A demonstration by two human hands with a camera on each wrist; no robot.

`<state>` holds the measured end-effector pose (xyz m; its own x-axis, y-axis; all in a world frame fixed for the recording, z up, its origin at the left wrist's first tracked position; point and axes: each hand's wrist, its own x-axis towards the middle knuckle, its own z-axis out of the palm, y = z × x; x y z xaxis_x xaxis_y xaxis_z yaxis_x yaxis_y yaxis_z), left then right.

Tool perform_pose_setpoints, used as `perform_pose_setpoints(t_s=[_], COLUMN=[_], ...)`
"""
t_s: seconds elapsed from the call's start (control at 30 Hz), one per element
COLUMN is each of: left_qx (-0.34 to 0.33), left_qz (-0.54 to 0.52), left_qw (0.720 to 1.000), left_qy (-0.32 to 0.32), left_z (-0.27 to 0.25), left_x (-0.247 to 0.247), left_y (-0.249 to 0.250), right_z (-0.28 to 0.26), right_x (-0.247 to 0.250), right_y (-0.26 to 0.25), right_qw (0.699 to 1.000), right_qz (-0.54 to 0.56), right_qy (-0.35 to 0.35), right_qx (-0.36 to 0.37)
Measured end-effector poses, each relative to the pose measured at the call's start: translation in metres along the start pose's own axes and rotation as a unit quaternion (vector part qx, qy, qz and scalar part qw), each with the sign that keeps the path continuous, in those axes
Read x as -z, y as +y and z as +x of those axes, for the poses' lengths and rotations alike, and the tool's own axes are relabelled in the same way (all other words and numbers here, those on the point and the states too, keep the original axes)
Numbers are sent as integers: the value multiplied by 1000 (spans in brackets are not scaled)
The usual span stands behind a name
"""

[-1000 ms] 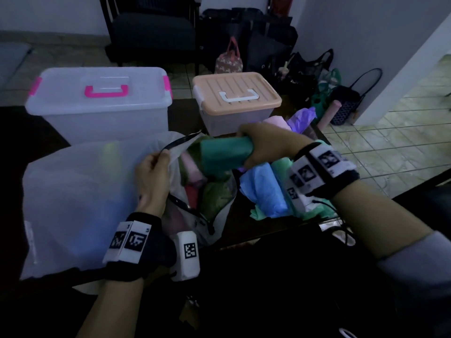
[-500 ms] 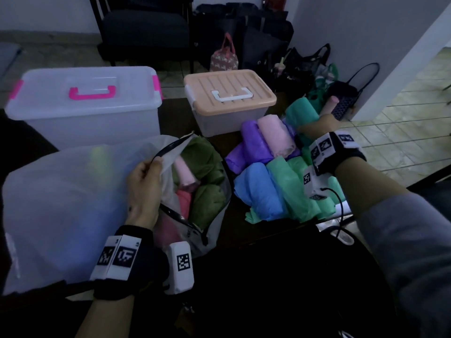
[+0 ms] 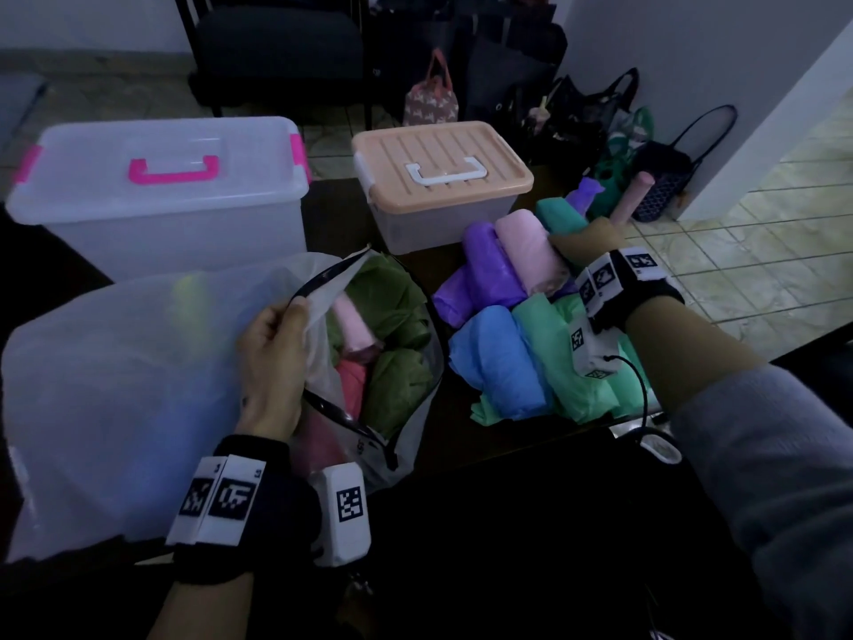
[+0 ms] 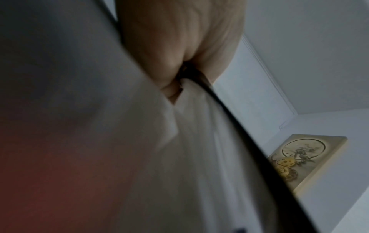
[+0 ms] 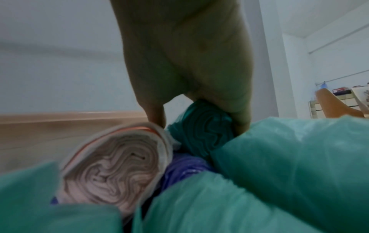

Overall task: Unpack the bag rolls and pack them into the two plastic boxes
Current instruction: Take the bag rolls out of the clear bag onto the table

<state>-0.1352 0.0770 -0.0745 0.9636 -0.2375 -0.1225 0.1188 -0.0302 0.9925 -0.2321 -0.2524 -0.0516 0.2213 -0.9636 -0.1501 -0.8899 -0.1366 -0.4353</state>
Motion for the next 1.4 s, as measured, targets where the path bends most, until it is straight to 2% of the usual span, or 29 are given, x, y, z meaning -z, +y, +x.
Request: perform_pose_setpoints(t_s=[0.3, 0.43, 0.53, 0.7, 1.0, 1.1, 1.2, 1.27, 1.3, 1.4], left_qx=[0, 7, 5, 12, 1, -1, 6, 9, 9, 7], left_qz=[-11, -20, -18, -27, -17, -9, -4, -6, -2, 13], left_qw=[1000, 1000, 1000, 1000, 1000, 1000, 1000, 1000, 1000, 1000], left_qy=[-5, -8, -8, -5, -2, 0, 1, -1, -1, 4], left_z=[2, 2, 2, 3, 4, 4, 4, 3, 2, 3], left_x=[1, 2, 2, 2, 0, 0, -1, -2, -2, -1], left_y=[2, 2, 2, 1, -2, -1, -1, 0, 0, 1], right_z=[7, 14, 30, 45, 44, 41, 28, 8, -1, -33], right_x=[-6, 6, 9, -2, -7, -5, -1, 8, 13, 25], right_y=[11, 16, 20, 26, 27, 28, 20, 6, -3, -32], right_qw=[994, 995, 999, 989, 995, 995, 998, 992, 990, 978], right_qz=[-62, -39, -6, 92, 9, 13, -33, -86, -77, -7], right_qy=[50, 77, 41, -116, -89, -93, -31, 31, 46, 43], right_qx=[70, 48, 23, 20, 40, 39, 44, 90, 110, 205])
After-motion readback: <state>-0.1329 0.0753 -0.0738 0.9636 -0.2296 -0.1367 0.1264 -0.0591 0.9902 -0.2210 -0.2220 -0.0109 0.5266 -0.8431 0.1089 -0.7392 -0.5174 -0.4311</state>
